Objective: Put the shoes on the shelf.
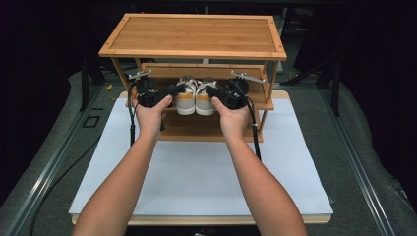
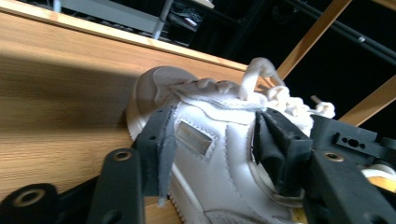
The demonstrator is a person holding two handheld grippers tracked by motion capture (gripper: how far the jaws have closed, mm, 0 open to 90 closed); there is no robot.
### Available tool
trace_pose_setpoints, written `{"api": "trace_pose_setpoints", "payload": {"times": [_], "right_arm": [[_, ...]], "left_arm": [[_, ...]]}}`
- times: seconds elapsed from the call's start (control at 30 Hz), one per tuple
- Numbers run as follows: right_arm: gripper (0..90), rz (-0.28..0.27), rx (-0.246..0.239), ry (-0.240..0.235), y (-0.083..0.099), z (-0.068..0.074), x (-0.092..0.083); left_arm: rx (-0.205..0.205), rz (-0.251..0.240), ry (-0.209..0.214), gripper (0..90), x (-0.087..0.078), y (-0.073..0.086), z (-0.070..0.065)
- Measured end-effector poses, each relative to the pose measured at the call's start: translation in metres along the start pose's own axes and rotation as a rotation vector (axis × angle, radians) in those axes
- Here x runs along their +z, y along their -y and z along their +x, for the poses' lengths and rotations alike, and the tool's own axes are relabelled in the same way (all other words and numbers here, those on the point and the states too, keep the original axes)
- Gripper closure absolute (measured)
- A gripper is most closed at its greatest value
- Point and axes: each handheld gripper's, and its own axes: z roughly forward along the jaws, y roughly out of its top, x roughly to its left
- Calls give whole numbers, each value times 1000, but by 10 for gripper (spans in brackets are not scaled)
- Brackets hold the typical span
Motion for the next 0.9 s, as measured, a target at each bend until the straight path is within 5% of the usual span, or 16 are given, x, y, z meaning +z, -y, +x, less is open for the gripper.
{"api": "trace_pose_setpoints", "payload": {"times": [0.23,0.4,0.6,0.73,0.9], "right_arm": [[494,-29,-5,-9,-3,0,-5],[494,-28,-59,-2,-6,3,-14],[502,-62,-75,-19,-7,8,-21],[499,-55,-142,14,-6,11,-30],[503,-64,-169,17,-6,14,-40]], "left_arm": [[20,1,-6,476,-1,-1,-2],[35,-31,9,455,-9,-5,-4],[81,-24,11,463,-20,-7,-9],[86,-16,3,477,-30,-10,-10],[130,-13,-2,514,-43,-10,-11]]}}
